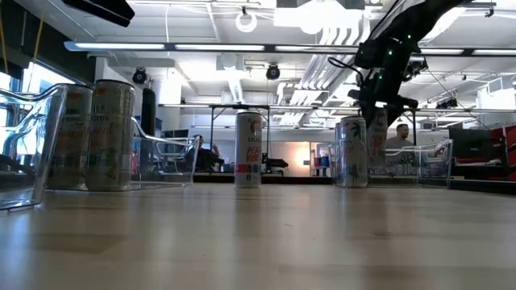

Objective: Sort soda cans
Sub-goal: Put the white pink soda can into the top right transparent bin

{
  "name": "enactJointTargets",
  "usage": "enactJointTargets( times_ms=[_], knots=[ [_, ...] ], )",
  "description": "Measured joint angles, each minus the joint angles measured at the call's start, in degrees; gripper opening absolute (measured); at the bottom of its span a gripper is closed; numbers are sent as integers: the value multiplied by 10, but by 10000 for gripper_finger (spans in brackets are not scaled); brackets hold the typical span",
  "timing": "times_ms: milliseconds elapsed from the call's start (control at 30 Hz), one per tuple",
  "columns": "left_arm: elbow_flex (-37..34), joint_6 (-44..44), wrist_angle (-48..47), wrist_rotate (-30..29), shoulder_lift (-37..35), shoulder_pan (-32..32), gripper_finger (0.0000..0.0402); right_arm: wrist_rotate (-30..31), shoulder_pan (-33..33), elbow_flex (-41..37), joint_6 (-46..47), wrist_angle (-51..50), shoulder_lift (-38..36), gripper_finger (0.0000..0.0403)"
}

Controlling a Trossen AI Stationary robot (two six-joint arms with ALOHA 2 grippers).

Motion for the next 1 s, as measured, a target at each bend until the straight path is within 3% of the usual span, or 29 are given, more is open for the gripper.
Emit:
enactJointTargets(
  times_ms=[433, 667, 1000],
  knots=[
    [0, 1, 7, 0, 0, 0, 304, -5, 19, 0, -22, 21, 38, 238],
    [0, 1, 7, 0, 0, 0, 304, -5, 28, 0, -23, 21, 38, 297],
    [0, 1, 7, 0, 0, 0, 304, -5, 28, 0, -27, 27, 34, 307]
  ],
)
